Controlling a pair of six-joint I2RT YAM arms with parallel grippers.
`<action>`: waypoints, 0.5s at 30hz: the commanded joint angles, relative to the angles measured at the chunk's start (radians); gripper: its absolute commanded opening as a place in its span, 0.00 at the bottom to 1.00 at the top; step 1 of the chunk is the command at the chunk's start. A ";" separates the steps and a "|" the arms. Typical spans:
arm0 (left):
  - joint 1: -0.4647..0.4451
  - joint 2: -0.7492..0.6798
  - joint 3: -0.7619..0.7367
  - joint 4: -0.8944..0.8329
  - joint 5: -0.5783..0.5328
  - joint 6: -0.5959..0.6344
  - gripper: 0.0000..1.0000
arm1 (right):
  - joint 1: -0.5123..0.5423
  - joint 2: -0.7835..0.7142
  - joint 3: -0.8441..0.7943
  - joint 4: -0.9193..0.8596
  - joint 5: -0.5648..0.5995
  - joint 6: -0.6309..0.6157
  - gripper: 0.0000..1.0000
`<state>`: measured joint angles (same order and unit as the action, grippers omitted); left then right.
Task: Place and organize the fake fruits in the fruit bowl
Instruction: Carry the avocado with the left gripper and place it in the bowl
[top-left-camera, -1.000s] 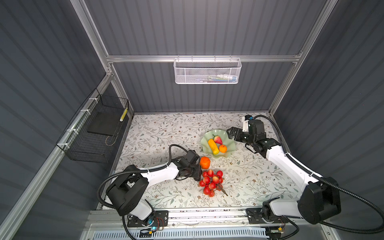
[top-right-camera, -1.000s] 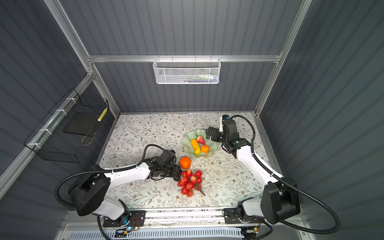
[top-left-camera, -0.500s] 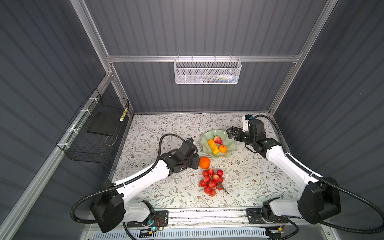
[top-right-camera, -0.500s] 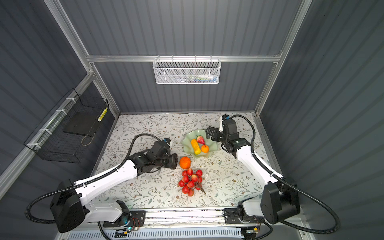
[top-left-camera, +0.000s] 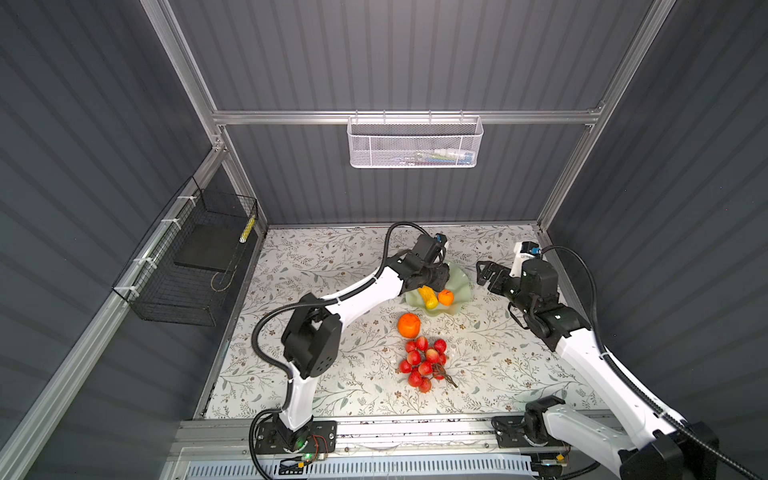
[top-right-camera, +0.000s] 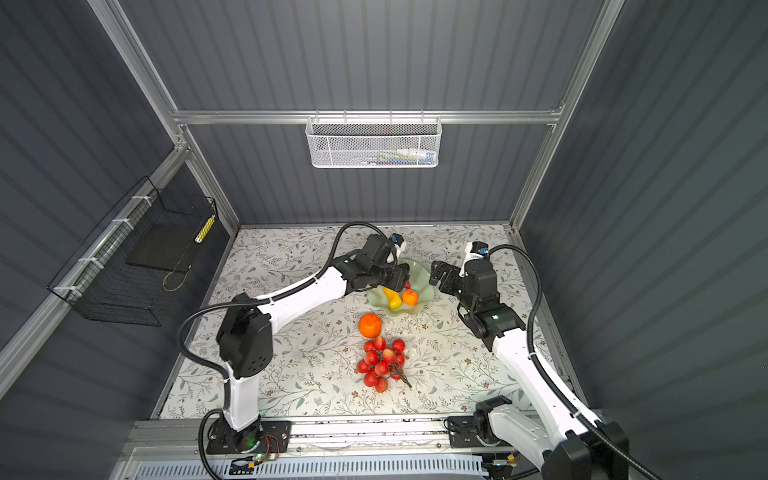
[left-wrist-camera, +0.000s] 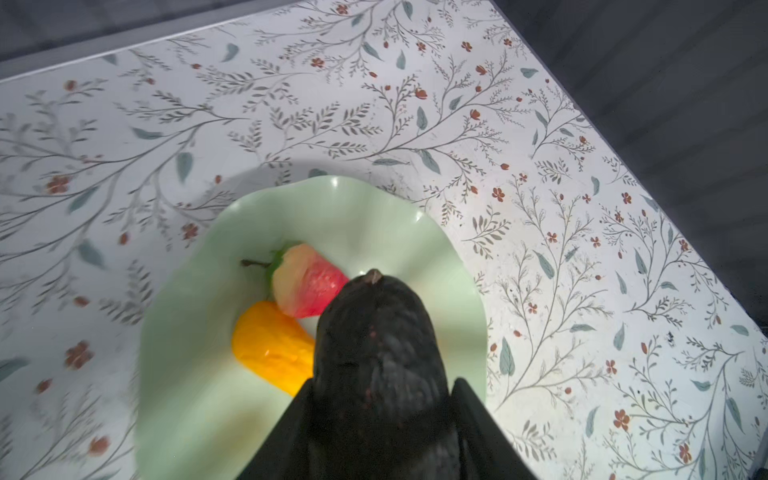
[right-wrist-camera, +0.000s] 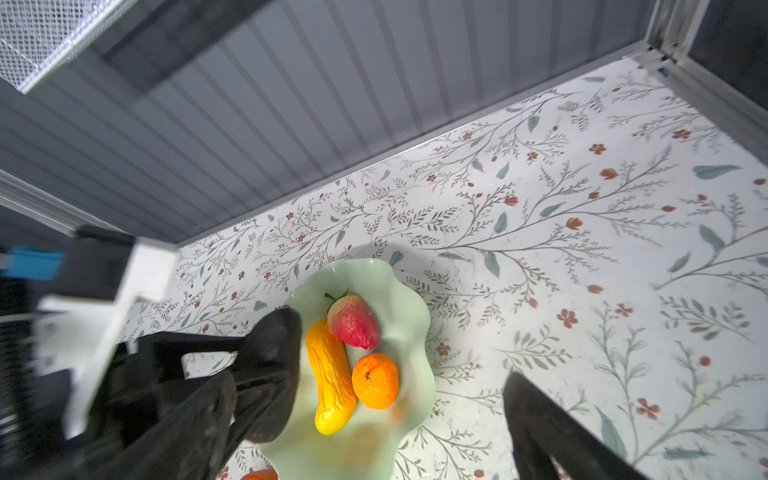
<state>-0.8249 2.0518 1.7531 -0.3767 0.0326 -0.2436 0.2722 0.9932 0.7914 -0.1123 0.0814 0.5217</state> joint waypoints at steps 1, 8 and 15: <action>-0.002 0.109 0.134 0.016 0.088 0.031 0.36 | -0.007 -0.040 -0.027 0.005 0.056 0.022 0.99; -0.001 0.298 0.283 0.055 0.097 -0.010 0.39 | -0.010 -0.055 -0.032 -0.022 0.038 0.022 0.99; -0.001 0.332 0.280 0.072 0.070 -0.048 0.63 | -0.014 -0.041 -0.027 -0.014 0.027 0.019 0.99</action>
<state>-0.8249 2.3913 2.0106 -0.3283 0.1051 -0.2680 0.2642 0.9470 0.7700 -0.1272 0.1081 0.5392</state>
